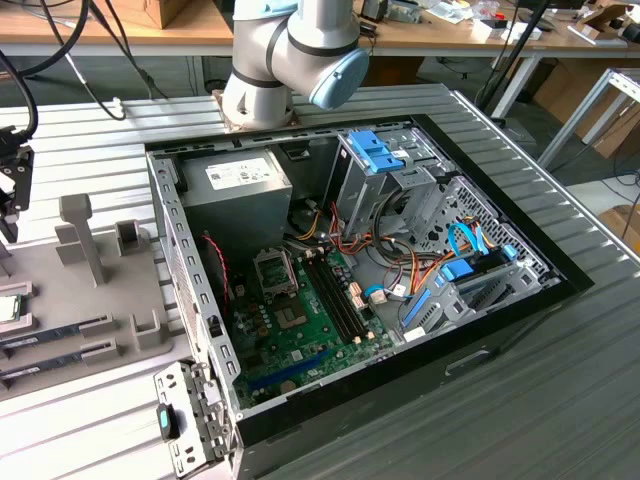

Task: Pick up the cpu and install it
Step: 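Pick up the cpu and move it towards the insertion slot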

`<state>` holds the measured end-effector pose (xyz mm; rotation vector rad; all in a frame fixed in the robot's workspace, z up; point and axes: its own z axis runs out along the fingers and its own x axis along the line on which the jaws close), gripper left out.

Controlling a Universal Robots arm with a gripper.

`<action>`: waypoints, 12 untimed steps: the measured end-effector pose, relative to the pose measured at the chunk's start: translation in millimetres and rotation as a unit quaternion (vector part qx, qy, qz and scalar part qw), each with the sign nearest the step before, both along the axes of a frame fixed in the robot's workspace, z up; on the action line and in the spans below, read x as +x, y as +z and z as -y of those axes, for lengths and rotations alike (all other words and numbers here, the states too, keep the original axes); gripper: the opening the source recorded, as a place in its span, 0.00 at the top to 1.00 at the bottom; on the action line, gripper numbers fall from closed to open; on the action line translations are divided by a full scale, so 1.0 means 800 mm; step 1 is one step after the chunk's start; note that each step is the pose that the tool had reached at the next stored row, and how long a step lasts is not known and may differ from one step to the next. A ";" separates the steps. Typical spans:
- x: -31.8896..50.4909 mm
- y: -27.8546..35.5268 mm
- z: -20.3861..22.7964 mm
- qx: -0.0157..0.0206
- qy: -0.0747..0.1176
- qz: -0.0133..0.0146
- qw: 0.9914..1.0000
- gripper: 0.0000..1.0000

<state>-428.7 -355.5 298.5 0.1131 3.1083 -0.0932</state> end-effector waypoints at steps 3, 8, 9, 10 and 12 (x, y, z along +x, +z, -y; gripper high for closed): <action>0.000 -0.0008 0.0000 0.000 0.000 0.000 1.000 0.52; 0.000 -0.0018 0.0000 0.000 0.000 0.000 1.000 0.52; 0.000 -0.0020 0.0000 0.000 0.000 0.000 1.000 0.52; 0.000 -0.0022 0.0001 0.000 0.000 0.000 1.000 0.52; 0.000 -0.0025 0.0000 0.000 0.000 0.000 1.000 0.52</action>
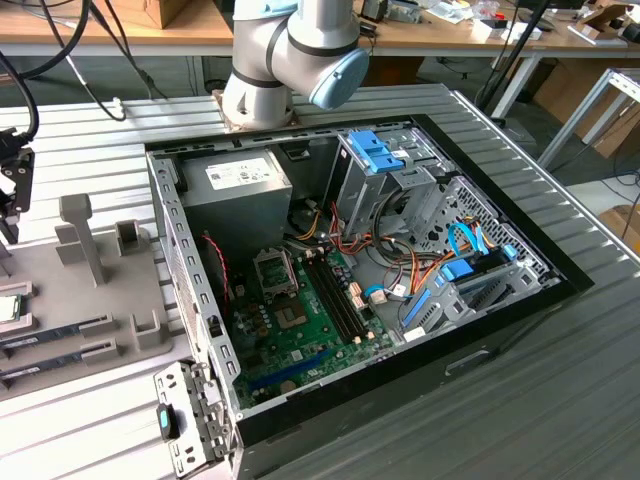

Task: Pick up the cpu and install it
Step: 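Pick up the cpu and move it towards the insertion slot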

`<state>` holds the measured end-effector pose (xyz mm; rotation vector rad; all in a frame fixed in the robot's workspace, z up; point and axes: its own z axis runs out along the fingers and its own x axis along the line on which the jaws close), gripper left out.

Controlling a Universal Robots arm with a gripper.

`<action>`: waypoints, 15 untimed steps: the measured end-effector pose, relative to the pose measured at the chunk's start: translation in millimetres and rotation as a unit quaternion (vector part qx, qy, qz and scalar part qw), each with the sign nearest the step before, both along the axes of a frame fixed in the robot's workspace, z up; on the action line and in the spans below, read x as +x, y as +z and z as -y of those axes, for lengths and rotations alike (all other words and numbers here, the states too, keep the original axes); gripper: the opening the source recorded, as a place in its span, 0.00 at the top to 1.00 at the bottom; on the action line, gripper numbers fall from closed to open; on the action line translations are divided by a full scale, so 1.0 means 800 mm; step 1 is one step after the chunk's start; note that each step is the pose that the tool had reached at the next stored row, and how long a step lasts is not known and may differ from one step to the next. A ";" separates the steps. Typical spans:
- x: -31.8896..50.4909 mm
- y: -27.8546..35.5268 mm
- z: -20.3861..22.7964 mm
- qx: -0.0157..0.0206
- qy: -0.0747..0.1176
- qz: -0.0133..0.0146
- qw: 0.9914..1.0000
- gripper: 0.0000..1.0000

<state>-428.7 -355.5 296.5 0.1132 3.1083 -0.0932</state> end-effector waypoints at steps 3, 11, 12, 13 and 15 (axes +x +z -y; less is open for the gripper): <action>0.000 -0.0007 0.0001 0.000 0.000 0.000 1.000 0.52; 0.000 -0.0028 0.0005 0.000 0.000 0.000 1.000 0.52; 0.000 -0.0031 0.0005 0.000 0.000 0.000 1.000 0.52; 0.000 -0.0032 0.0005 0.000 0.000 0.000 1.000 0.52; 0.000 -0.0037 0.0006 0.000 0.000 0.000 1.000 0.52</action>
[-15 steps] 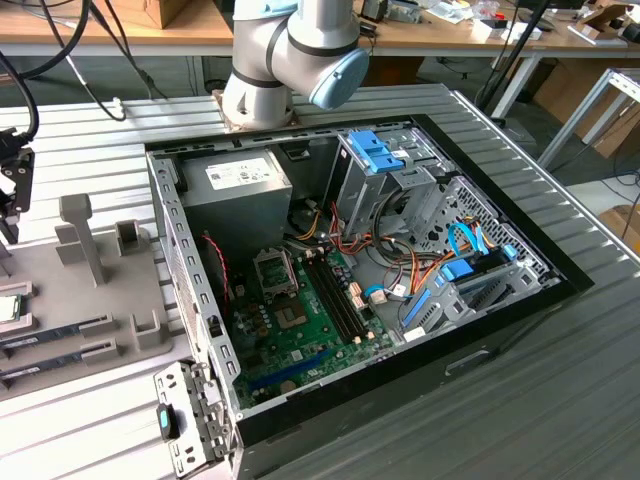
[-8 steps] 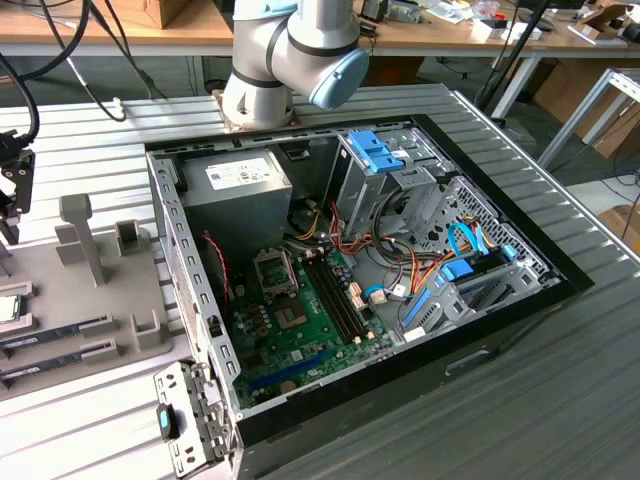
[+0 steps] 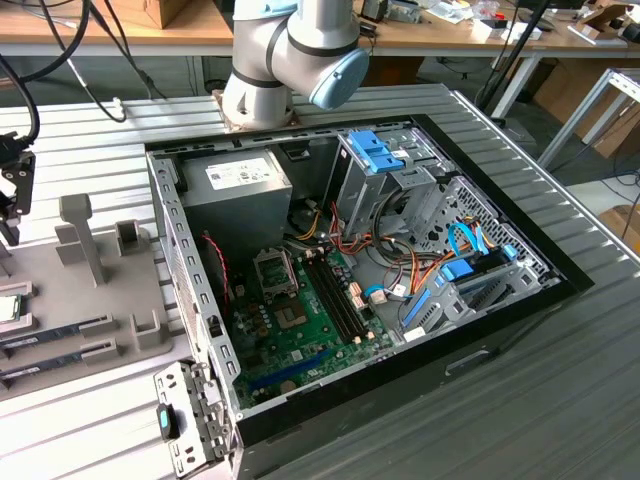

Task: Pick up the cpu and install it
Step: 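Pick up the cpu and move it towards the insertion slot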

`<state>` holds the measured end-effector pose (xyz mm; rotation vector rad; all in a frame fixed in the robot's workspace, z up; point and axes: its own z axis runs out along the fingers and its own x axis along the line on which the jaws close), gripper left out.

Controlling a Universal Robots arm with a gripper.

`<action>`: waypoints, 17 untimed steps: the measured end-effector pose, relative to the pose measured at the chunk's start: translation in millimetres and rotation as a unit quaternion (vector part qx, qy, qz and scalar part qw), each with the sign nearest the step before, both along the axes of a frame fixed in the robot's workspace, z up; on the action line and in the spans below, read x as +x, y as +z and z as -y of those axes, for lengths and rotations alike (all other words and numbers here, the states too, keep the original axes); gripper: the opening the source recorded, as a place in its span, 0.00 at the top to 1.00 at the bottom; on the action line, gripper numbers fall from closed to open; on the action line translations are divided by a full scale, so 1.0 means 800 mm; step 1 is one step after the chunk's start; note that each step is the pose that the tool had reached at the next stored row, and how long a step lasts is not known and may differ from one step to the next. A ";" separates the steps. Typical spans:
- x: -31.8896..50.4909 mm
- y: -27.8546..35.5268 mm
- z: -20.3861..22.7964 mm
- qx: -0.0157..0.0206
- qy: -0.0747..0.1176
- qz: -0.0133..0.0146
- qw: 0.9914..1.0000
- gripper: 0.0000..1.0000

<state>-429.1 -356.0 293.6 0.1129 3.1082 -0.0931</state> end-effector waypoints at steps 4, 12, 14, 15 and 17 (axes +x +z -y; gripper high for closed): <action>0.000 -0.0005 0.0000 0.000 0.000 0.000 1.000 0.52; -0.002 -0.0028 0.0009 0.000 0.000 0.000 1.000 0.52; -0.002 -0.0034 0.0013 0.000 0.000 0.000 1.000 0.52; -0.002 -0.0040 0.0014 0.000 0.000 0.000 1.000 0.52; -0.002 -0.0044 0.0015 0.000 0.000 0.000 1.000 0.52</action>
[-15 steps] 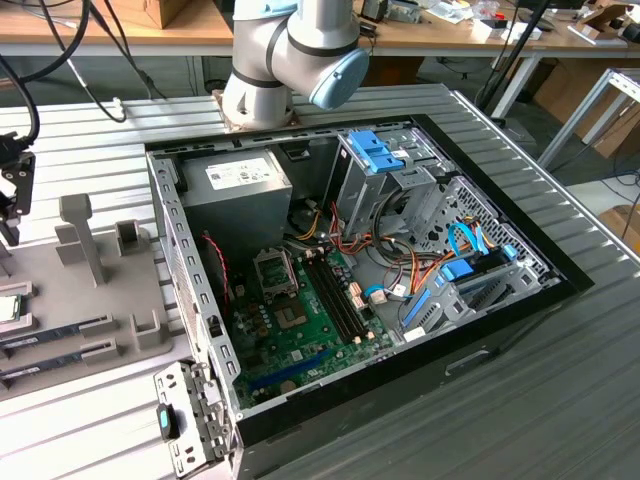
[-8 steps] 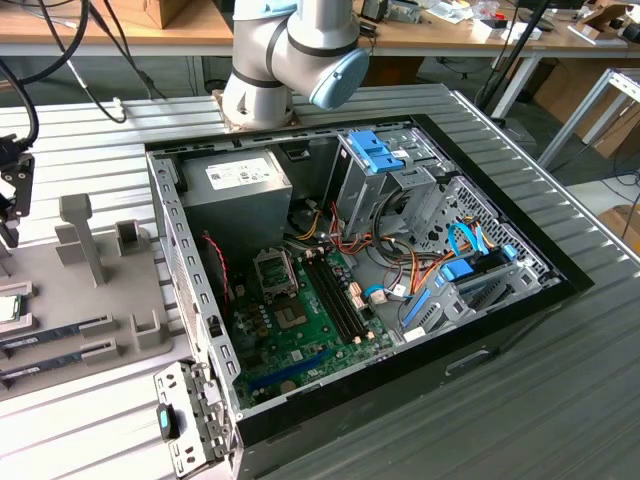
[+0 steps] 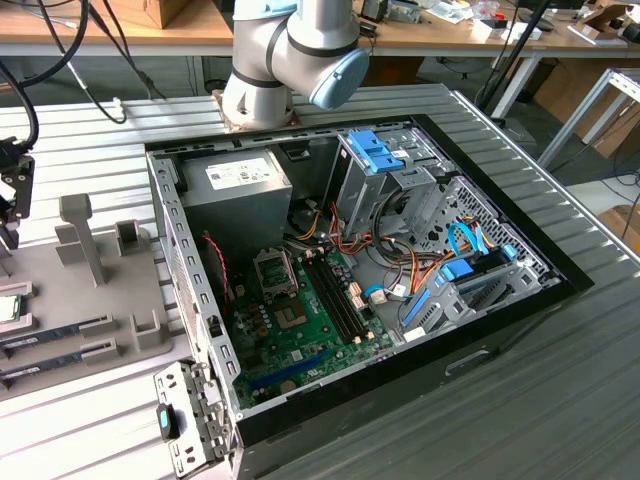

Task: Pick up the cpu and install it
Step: 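Pick up the cpu and move it towards the insertion slot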

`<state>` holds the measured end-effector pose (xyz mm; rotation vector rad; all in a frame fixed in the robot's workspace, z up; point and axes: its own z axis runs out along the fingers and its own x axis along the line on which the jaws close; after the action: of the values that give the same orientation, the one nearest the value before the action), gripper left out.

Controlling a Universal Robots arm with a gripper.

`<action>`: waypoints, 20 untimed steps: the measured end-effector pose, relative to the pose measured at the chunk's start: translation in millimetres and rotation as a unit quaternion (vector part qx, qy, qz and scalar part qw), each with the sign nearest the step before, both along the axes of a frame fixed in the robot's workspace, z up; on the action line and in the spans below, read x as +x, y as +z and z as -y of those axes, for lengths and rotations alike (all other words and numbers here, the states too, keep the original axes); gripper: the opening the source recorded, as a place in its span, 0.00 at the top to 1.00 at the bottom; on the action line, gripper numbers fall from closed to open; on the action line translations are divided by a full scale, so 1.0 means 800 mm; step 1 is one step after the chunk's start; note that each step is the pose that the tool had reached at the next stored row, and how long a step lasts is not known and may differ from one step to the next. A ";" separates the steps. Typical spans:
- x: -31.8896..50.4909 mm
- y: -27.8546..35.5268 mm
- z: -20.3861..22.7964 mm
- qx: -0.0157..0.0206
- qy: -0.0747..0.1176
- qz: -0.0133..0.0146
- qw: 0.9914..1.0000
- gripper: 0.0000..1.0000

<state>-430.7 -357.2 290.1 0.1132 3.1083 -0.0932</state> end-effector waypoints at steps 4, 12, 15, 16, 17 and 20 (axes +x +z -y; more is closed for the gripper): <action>0.000 -0.0009 0.0002 0.000 0.000 0.000 1.000 0.52; -0.001 -0.0026 0.0005 0.000 0.000 0.000 1.000 0.52; -0.002 -0.0039 0.0007 0.000 0.000 0.000 1.000 0.52; -0.002 -0.0041 0.0007 0.000 0.000 0.000 1.000 0.52; -0.002 -0.0043 0.0007 0.000 0.000 0.000 1.000 0.52; -0.002 -0.0049 0.0007 0.000 0.000 0.000 1.000 0.52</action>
<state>-432.4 -357.8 286.1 0.1131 3.1083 -0.0932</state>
